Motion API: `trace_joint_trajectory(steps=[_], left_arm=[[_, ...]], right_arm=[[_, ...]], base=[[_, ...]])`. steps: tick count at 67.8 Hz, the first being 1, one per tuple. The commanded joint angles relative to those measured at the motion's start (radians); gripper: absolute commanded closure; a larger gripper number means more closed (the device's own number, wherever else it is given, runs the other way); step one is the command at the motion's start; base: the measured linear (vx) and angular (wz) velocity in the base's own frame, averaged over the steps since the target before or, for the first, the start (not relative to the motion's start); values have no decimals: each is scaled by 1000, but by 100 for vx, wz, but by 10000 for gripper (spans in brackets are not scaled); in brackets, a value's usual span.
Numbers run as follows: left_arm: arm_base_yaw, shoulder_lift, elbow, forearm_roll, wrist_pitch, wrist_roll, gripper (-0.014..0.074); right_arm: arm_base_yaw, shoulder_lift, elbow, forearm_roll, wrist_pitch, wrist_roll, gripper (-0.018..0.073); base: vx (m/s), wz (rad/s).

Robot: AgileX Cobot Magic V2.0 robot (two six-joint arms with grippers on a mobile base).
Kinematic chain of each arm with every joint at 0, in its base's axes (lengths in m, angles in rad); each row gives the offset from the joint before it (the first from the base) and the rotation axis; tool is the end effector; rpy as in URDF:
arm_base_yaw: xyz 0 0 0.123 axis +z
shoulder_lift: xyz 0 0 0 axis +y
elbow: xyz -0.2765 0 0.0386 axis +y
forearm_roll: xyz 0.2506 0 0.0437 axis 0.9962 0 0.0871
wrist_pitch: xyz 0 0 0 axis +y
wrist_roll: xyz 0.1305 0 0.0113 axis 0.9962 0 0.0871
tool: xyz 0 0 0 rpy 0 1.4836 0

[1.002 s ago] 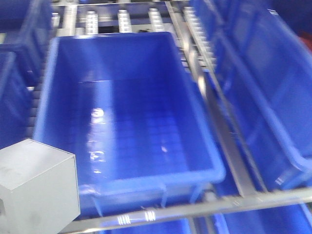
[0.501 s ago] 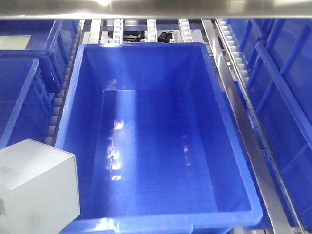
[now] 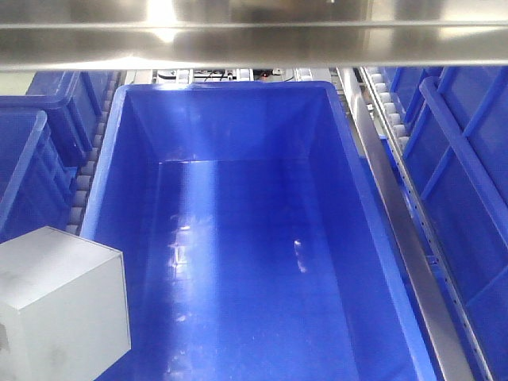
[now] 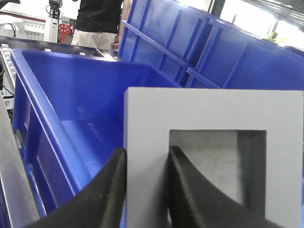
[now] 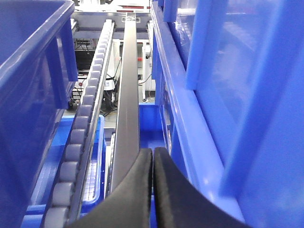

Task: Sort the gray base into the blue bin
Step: 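Position the base over the large empty blue bin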

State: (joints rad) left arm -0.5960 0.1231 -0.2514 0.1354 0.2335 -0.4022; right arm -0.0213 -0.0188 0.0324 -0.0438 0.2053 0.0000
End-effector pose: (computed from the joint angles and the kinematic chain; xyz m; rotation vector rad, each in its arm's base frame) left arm 0.0885 -0.0551 0.2685 0.2387 1.6072 -0.6482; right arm 0.1038 -0.0034 0.1794 -0.0117 1.7026 -0.0555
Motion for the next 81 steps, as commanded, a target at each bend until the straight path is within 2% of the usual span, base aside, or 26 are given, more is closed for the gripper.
trace_joint_trajectory(steps=[1,81], left_arm=[[-5,8,-30,-8,-109,-4,603],[-5,8,-30,-8,-109,-4,603]], right_arm=[[-6,-7,4,-9,-79,-12,564],[-6,-7,4,-9,-81,-12,564]], base=[[8,-1],[2,0]])
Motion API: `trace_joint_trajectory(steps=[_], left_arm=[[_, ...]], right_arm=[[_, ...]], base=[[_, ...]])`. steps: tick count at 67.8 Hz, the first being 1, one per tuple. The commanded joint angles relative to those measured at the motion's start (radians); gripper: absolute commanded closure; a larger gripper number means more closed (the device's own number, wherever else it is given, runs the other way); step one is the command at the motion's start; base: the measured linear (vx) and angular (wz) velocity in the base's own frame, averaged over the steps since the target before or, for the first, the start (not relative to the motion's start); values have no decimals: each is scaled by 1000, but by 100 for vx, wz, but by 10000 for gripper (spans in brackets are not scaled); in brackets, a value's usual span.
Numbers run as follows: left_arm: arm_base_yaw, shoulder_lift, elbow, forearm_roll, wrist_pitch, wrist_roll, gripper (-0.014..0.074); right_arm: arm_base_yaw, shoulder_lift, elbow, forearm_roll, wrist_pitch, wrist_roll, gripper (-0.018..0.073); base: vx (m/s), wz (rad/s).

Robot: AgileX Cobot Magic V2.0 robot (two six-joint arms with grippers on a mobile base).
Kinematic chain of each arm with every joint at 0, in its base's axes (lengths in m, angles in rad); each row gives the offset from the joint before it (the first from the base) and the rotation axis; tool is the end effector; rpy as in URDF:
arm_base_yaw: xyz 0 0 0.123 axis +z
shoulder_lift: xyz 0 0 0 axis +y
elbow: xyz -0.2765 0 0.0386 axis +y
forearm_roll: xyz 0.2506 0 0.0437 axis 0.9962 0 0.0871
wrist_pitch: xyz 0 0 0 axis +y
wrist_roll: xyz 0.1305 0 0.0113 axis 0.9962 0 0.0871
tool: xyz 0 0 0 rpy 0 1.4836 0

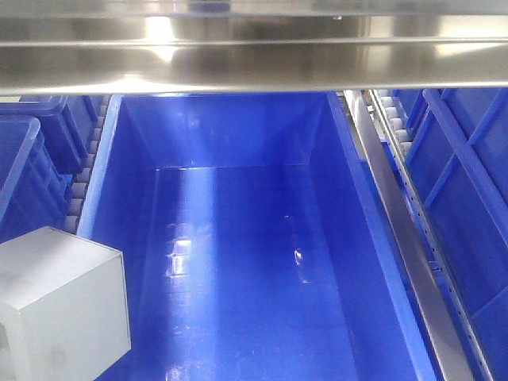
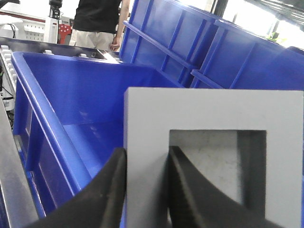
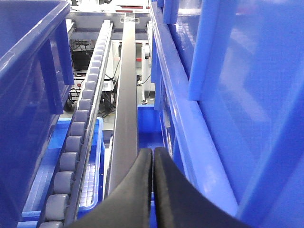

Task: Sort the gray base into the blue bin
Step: 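Position the base over the large empty blue bin, then lower the gray block into the blue bin with the left gripper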

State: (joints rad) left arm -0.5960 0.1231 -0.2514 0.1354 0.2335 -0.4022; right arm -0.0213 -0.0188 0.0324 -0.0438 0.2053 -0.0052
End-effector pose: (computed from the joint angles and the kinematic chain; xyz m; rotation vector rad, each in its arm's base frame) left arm 0.0885 -0.0551 0.2685 0.2387 1.6072 -0.6482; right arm 0.1038 -0.0034 0.1794 -0.0161 1.7026 -0.0594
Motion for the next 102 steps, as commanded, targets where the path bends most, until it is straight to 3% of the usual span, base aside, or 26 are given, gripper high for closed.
trace_joint_trajectory(steps=[1,37,45,59,71,102], left_arm=[[-5,8,-30,-8,-109,-4,603],[-5,20,-30,-8,-118,-4,602],[-5,90,-35,-8,-177,-4,594],[-5,391,-116,-8,-244,-4,584],[-5,680,-281,-7,-259,-4,573],[-5,1297,-724,-7,-66,-4,556]], right_arm=[[-6,-7,4,-9,-81,-7,564],[-6,-7,4,-9,-79,-7,564],[-6,-7,4,-9,-79,-7,564],[-6,-7,4,-9,-79,-7,564],[-6,-7,4,-9,-79,-7,564],[-6,-7,4,-9,-81,-7,564]], base=[[0,0],[0,0],[0,0],[0,0],[0,0],[0,0]])
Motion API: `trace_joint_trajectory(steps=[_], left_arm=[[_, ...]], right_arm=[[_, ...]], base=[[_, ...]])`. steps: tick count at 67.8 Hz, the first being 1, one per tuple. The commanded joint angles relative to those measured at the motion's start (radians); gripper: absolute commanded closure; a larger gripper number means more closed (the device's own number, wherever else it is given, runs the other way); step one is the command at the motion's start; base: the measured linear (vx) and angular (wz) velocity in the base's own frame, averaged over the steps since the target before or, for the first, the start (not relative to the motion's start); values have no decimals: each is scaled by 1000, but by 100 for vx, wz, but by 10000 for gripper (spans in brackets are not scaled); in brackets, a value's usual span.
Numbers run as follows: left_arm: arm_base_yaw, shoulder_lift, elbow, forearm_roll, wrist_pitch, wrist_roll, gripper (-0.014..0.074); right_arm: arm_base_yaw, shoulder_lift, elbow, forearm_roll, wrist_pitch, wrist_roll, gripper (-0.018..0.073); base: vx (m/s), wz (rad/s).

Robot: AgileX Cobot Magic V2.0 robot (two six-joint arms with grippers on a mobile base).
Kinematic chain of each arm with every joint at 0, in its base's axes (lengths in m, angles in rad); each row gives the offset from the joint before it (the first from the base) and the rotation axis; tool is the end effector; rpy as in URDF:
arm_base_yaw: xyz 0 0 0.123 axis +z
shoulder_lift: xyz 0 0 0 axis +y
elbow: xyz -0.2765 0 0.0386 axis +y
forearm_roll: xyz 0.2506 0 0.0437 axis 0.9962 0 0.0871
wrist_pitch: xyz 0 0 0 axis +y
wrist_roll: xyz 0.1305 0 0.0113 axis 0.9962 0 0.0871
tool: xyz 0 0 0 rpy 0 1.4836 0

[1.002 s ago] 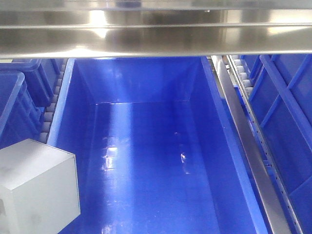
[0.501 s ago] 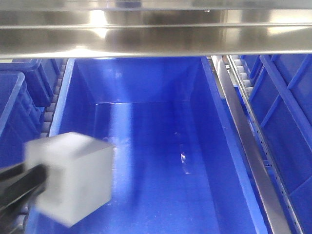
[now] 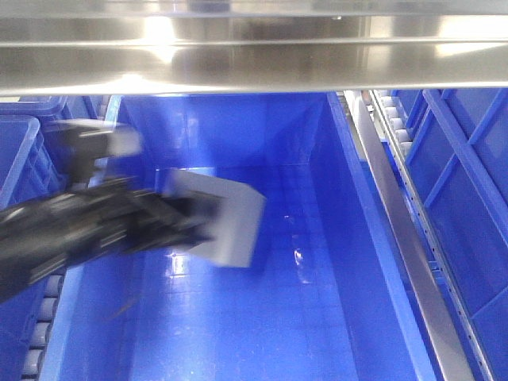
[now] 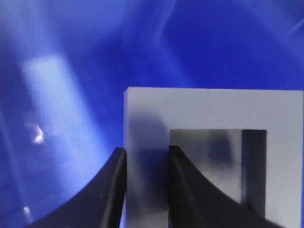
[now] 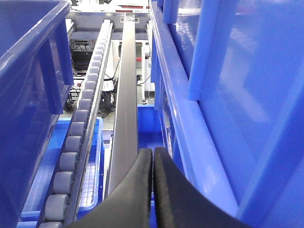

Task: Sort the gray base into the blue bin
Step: 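Lower the gray block into the blue bin with the left gripper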

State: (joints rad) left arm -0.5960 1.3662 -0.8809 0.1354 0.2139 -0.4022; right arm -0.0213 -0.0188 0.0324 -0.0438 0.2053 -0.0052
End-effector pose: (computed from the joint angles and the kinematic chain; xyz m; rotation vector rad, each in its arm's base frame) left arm 0.2760 -0.1826 0.2482 0.3437 2.1911 -0.4560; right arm 0.1038 -0.0034 0.1794 -0.0161 1.7026 -0.0594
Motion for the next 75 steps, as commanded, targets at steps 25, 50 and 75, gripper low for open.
trace_joint_trajectory(steps=[25,50,75], left_arm=[[-5,296,-196,-12,16,-7,519],[-5,323,-196,-19,33,-7,307],[-5,222,-188,-26,121,19,220]], right_arm=[[-6,-7,4,-9,-81,-7,564],[-6,-7,4,-9,-81,-7,564],[-6,-7,4,-9,-79,-7,564]], base=[[0,0],[0,0],[0,0]])
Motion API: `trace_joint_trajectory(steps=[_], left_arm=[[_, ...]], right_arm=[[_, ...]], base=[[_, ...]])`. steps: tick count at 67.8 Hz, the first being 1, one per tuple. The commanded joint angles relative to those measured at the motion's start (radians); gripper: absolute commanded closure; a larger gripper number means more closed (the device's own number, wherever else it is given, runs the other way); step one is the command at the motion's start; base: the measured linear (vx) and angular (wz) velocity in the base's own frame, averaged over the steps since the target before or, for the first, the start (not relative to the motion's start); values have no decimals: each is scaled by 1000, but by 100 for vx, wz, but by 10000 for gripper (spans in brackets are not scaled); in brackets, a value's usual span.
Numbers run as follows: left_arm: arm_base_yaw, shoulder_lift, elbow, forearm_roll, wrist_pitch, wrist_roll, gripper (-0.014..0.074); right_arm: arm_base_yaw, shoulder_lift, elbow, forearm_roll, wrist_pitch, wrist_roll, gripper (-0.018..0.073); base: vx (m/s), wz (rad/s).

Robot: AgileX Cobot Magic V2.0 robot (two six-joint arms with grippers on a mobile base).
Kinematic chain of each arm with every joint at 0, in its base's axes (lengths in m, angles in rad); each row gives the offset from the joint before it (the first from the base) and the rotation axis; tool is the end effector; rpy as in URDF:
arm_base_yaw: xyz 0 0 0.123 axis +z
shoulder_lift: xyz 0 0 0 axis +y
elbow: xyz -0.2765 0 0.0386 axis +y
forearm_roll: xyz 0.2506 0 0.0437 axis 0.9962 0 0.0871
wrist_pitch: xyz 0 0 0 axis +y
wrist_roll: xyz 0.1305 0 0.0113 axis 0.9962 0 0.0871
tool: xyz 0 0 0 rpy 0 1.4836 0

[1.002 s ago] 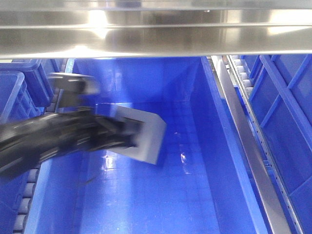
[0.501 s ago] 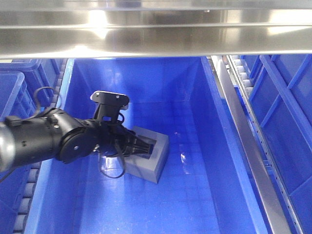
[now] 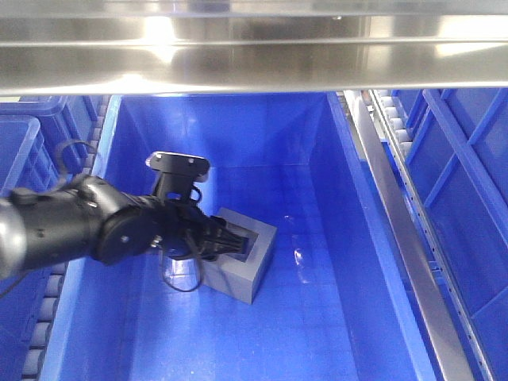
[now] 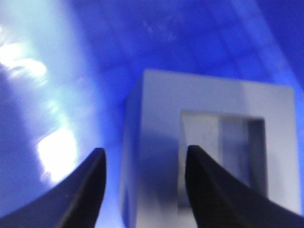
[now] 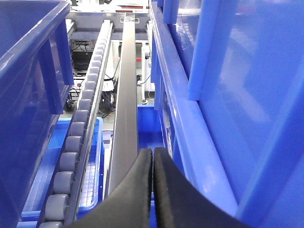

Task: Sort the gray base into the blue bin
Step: 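Lower the gray block into the blue bin with the left gripper, then open the left gripper and lift it away from the block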

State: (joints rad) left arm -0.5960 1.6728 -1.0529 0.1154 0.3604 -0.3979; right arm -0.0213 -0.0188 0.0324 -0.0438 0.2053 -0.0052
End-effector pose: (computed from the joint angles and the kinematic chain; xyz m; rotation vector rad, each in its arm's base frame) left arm 0.3159 -0.2078 0.1823 0.3620 2.4640 -0.3318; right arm 0.1038 -0.0034 0.1794 -0.0161 1.7026 -0.0594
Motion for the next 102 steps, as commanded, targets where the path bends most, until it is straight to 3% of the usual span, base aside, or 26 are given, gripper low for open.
trace_joint_trajectory(steps=[1,28,50,61,89,102], left_arm=[[-5,-93,-12,-6,-26,16,221],[-5,-464,325,-5,-225,19,221],[-5,-880,532,-5,-225,62,221],[-5,-1090,580,-6,-180,106,221],[-5,-1492,604,-14,86,244,225],[-5,-1542,604,-64,152,271,351]], right_arm=[[-6,-7,4,-9,-79,-7,564],[-6,-7,4,-9,-79,-7,564],[-6,-7,4,-9,-80,-7,564],[-6,-7,4,-9,-80,-7,564],[-6,-7,4,-9,-81,-7,564],[-6,-7,4,-9,-81,-7,564]], base=[[0,0],[0,0],[0,0],[0,0],[0,0],[0,0]])
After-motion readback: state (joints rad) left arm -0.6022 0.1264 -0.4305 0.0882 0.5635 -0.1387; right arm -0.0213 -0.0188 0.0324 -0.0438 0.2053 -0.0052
